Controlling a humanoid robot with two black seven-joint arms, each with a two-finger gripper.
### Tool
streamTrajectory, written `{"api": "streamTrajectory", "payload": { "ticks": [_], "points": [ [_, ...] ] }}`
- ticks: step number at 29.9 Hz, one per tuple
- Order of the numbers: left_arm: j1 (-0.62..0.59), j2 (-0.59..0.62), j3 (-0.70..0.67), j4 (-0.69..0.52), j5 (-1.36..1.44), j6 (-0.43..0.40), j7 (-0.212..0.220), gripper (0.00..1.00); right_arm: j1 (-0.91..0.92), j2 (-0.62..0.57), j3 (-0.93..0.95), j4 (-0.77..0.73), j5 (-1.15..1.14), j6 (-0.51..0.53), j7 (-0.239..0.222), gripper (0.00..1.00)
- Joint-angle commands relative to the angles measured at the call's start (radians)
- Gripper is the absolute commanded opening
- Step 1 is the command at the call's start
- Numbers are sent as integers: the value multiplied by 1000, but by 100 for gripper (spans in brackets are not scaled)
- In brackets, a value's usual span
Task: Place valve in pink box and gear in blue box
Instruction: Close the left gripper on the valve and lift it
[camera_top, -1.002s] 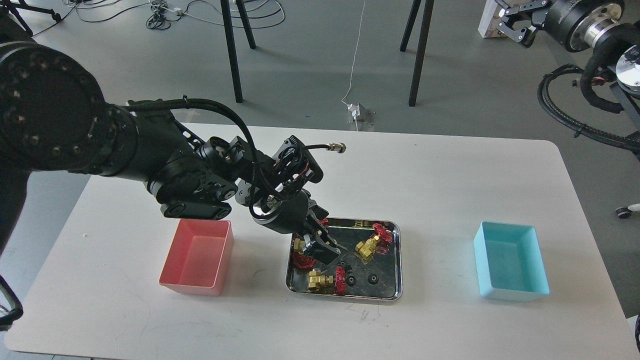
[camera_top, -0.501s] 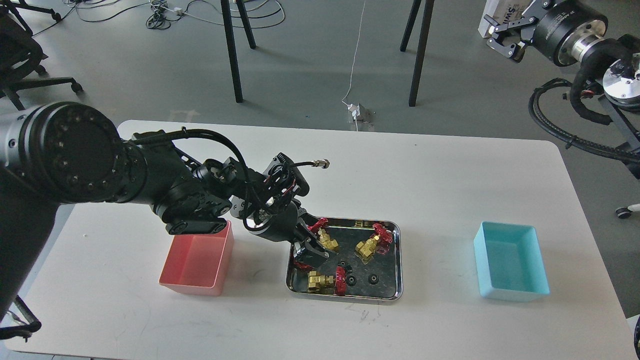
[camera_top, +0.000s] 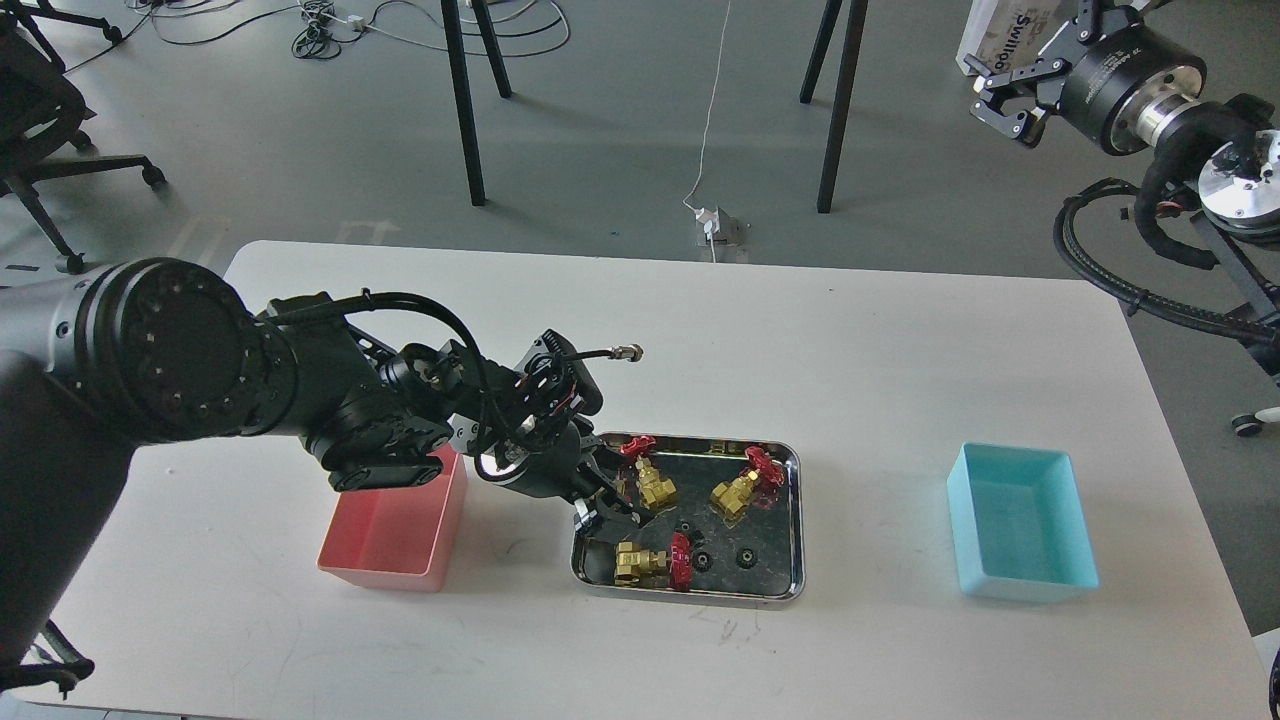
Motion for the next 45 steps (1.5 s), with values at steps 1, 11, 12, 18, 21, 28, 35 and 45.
{"api": "streamTrajectory", "payload": {
  "ticks": [1, 11, 12, 18, 21, 28, 35, 45],
  "points": [
    [7, 11, 2, 2, 26, 9, 0, 63, -8, 0, 0, 1, 0, 2, 0, 99],
    [29, 31, 25, 28, 51, 23, 0, 58, -31, 2, 1, 3, 0, 2, 2, 99],
    [33, 31, 25, 32, 60, 23, 0, 56, -32, 3, 3, 3, 0, 2, 3, 99],
    [38, 37, 25, 35, 80, 37, 0, 50, -35, 8, 3, 3, 0, 2, 3, 99],
    [44, 40, 25, 35, 82, 49, 0, 49, -40, 8, 3, 3, 0, 2, 3, 99],
    [44, 45, 23, 34, 82, 69, 0, 42, -43, 8, 5, 3, 0, -1, 6, 99],
    [44, 48, 21, 31, 82, 83, 0, 27, -52, 6, 6, 3, 0, -3, 8, 99],
    [38, 66, 14, 14, 83, 103, 0, 13, -67, 2, 11, 3, 0, -3, 8, 99]
  ]
}}
